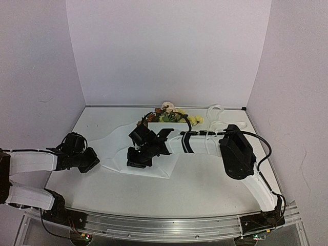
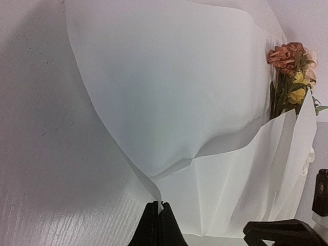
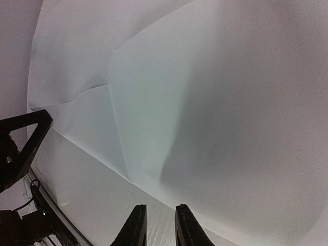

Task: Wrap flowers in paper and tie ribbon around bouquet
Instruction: Pick up the two-thirds-folded wrapping paper from the center of the board, then fold the 2/3-folded wrapping paper at the center of the board.

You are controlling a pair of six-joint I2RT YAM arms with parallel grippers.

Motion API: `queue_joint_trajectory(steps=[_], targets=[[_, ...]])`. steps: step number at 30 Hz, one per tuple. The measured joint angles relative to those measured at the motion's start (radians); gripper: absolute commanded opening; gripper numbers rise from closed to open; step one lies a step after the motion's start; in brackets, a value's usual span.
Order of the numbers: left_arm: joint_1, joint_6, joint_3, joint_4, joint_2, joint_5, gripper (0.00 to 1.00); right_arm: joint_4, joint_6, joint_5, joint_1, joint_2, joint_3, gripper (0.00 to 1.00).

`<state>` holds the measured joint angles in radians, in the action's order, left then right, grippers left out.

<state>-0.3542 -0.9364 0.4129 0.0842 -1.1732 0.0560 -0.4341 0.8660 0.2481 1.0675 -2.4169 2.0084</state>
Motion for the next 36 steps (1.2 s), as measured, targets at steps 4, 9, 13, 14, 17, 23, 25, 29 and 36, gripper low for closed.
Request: queue_joint_trajectory(steps=[4, 9, 13, 14, 17, 23, 25, 29, 36], targets=[[0.0, 0.007, -0.003, 0.0, 0.015, 0.01, 0.0, 0.033, 0.039, 0.023, 0.01, -0.043, 0.008, 0.18], [0.0, 0.018, -0.016, -0.004, 0.063, 0.023, 0.0, 0.062, 0.08, 0.042, 0.021, -0.071, 0.022, 0.16], [0.0, 0.023, -0.03, -0.007, 0.118, 0.036, 0.0, 0.086, 0.104, 0.046, 0.024, -0.086, 0.033, 0.16], [0.0, 0.025, -0.034, -0.007, 0.136, 0.043, 0.0, 0.09, 0.11, 0.046, 0.024, -0.089, 0.034, 0.16], [0.0, 0.04, -0.038, -0.008, 0.184, 0.066, 0.0, 0.094, 0.127, 0.045, 0.024, -0.104, 0.038, 0.16], [0.0, 0.07, -0.051, -0.019, 0.225, 0.111, 0.0, 0.104, 0.163, 0.045, 0.024, -0.128, 0.062, 0.17], [0.0, 0.078, -0.06, -0.03, 0.235, 0.132, 0.0, 0.104, 0.172, 0.045, 0.024, -0.129, 0.064, 0.18], [-0.005, 0.1, -0.064, -0.061, 0.253, 0.184, 0.0, 0.104, 0.179, 0.045, 0.024, -0.13, 0.067, 0.19], [-0.056, 0.134, -0.064, -0.141, 0.265, 0.273, 0.0, 0.098, 0.181, 0.042, 0.024, -0.13, 0.069, 0.16]])
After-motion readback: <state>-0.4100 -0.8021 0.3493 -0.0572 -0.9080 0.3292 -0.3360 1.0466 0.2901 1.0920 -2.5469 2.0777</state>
